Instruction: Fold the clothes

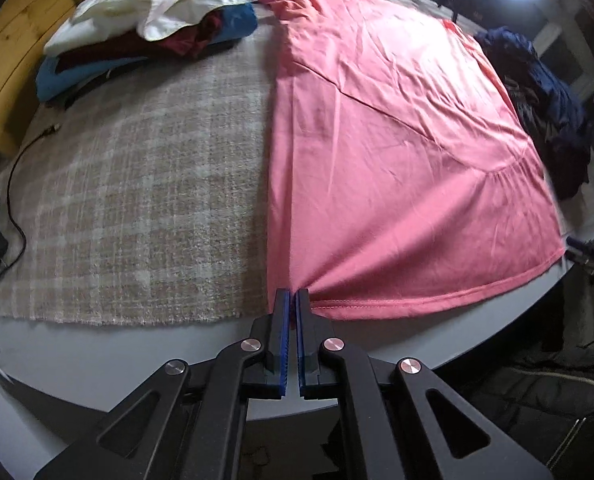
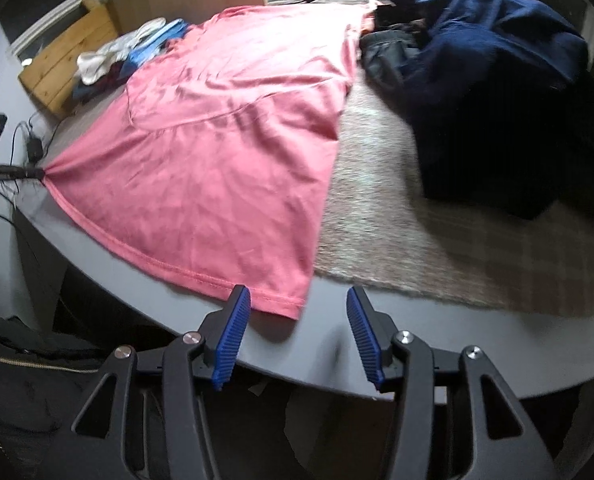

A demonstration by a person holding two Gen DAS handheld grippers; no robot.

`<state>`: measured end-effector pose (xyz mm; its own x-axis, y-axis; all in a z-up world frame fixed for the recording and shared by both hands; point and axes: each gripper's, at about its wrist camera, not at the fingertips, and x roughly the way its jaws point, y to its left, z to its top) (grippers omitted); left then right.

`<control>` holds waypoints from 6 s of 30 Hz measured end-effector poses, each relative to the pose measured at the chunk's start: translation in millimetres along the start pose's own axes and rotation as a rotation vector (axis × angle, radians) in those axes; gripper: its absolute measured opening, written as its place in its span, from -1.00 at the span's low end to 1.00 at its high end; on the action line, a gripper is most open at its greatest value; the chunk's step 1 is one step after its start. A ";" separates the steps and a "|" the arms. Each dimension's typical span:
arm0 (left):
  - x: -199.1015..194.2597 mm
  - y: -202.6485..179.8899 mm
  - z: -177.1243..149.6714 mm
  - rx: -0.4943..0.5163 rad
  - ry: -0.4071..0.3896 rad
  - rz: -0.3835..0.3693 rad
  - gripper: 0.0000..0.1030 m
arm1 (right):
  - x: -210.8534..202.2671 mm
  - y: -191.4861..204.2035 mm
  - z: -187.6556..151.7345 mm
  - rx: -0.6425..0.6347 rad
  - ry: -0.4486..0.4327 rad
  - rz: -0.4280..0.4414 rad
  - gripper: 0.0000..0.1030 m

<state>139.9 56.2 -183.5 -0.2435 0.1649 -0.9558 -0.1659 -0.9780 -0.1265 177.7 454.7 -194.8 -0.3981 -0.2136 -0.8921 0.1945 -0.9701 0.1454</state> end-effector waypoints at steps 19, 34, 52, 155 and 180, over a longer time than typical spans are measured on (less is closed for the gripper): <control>-41.8 17.7 -45.9 -0.187 -0.126 -0.213 -0.96 | -94.8 19.5 39.9 -0.140 -0.094 -0.097 -0.95; 13.8 44.8 -66.3 -0.245 0.021 -0.129 -0.93 | -50.9 -0.4 35.8 -0.183 0.161 -0.174 -0.51; 63.2 -31.6 175.4 0.119 -0.069 -0.148 -0.82 | 69.3 -24.9 187.6 -0.026 0.028 -0.013 -0.43; 14.8 -15.8 -47.6 -0.133 -0.016 0.055 -0.21 | 207.5 279.7 553.4 -0.722 -0.144 0.219 -0.95; -16.0 -120.0 -19.4 0.060 -0.119 -0.292 -0.96 | 192.8 164.5 547.9 -0.543 -0.183 0.175 -0.94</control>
<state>182.2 168.4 -158.1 -0.2870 0.4547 -0.8431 -0.3000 -0.8785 -0.3717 -358.3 190.5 -108.5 -0.4574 -0.4282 -0.7794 0.6822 -0.7312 0.0013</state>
